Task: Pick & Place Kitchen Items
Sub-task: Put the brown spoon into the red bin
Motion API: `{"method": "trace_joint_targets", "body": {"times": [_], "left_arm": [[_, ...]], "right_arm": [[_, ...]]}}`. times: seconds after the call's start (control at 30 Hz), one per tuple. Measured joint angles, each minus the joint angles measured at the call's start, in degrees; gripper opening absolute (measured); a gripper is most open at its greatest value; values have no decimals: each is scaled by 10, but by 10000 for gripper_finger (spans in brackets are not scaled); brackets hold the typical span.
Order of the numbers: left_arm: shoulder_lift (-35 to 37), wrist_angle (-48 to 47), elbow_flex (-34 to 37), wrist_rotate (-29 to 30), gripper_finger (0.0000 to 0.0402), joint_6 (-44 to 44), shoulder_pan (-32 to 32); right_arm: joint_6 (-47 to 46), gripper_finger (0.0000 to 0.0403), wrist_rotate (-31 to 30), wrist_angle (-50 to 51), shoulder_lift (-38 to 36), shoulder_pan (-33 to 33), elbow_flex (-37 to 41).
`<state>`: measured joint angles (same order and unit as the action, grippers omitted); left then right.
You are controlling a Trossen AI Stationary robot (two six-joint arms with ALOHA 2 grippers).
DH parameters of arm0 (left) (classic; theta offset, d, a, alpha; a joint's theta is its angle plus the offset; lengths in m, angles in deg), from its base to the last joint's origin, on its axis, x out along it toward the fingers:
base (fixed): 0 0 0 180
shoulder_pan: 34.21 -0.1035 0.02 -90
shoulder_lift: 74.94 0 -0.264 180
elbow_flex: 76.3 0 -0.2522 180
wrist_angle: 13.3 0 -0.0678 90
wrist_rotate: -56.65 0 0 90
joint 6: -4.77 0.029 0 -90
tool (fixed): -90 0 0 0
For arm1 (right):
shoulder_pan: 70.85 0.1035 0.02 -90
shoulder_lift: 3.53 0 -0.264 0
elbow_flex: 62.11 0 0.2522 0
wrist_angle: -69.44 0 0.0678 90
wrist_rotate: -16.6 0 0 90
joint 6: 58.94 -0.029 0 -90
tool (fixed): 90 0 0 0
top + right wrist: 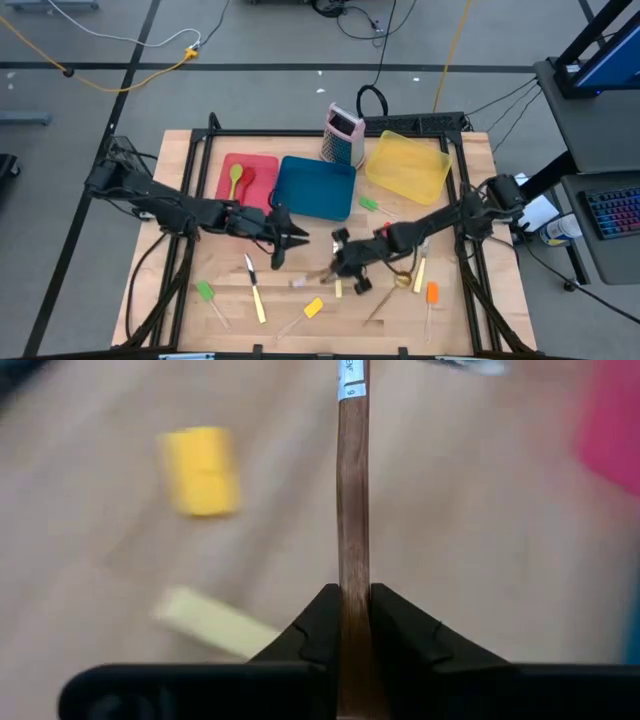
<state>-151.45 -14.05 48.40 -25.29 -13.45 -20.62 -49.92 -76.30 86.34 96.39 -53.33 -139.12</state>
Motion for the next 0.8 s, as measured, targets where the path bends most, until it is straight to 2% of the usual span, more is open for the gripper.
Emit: {"method": "trace_joint_targets", "body": {"times": [0.17,0.37,0.47,0.63,0.8], "left_arm": [[-47,6,0,8,99,15,-5],[-98,8,0,13,99,104,-10],[-106,9,0,31,99,119,-15],[-107,10,0,31,102,127,-17],[-113,9,0,42,134,163,-17]], "right_arm": [[-52,38,-39,7,0,-41,0],[-56,36,-46,1,0,-63,0],[-50,36,-47,-3,0,-67,0],[-53,38,-48,-7,0,-81,0],[-40,36,-46,-27,0,-90,0]]}}
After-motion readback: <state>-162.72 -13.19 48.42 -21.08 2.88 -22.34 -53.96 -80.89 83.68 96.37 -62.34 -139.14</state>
